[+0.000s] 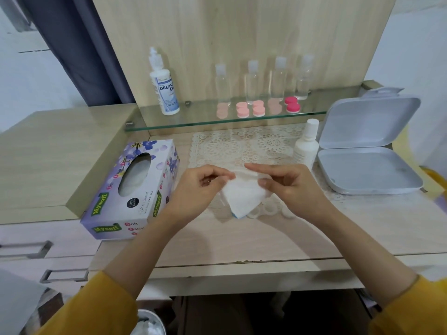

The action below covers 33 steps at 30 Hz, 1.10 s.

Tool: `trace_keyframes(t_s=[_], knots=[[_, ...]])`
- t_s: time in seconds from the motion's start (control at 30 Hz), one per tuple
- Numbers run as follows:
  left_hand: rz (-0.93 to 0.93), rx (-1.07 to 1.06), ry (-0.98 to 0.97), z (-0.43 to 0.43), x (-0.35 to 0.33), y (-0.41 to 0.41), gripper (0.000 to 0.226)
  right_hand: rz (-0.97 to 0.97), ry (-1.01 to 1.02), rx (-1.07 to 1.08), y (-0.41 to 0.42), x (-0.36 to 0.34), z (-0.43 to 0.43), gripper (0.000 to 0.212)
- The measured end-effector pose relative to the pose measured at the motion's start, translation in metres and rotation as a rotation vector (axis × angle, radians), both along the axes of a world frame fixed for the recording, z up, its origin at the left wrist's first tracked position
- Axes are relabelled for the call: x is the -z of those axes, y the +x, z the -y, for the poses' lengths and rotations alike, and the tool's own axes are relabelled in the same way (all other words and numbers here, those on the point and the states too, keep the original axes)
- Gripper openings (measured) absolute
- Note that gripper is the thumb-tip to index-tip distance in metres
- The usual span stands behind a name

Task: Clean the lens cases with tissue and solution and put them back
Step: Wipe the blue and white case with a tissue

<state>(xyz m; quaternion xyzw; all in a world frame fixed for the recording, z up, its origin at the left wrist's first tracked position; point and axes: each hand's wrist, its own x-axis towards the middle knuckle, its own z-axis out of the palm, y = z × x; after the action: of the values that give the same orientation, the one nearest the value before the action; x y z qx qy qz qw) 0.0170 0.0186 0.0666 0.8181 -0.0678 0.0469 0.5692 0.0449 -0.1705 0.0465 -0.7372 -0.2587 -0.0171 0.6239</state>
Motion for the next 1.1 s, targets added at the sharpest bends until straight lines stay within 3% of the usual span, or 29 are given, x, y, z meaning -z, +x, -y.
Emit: trace_keyframes(t_s=[0.03, 0.13, 0.2, 0.43, 0.7, 0.9, 1.1], knots=[[-0.017, -0.008, 0.019, 0.001, 0.002, 0.0, 0.011, 0.005, -0.006, 0.003, -0.001, -0.001, 0.0, 0.047], [-0.007, -0.068, 0.225, 0.004, 0.01, -0.001, 0.036, 0.006, -0.009, -0.012, -0.004, -0.002, -0.001, 0.044], [0.066, -0.095, 0.284, 0.007, 0.013, -0.001, 0.038, 0.007, -0.005, -0.024, -0.004, -0.001, -0.001, 0.044], [0.235, -0.068, 0.24, 0.006, 0.018, 0.0, 0.026, 0.046, -0.079, -0.022, -0.003, 0.002, 0.003, 0.035], [0.373, -0.024, 0.223, 0.003, 0.021, 0.0, 0.013, -0.036, -0.109, -0.03, -0.002, 0.003, 0.004, 0.032], [0.317, -0.054, 0.189, 0.006, 0.022, -0.004, 0.008, 0.05, -0.131, 0.086, -0.002, 0.004, 0.0, 0.019], [0.268, -0.149, 0.092, 0.017, 0.025, -0.005, 0.023, 0.098, -0.076, 0.152, -0.01, 0.007, -0.006, 0.016]])
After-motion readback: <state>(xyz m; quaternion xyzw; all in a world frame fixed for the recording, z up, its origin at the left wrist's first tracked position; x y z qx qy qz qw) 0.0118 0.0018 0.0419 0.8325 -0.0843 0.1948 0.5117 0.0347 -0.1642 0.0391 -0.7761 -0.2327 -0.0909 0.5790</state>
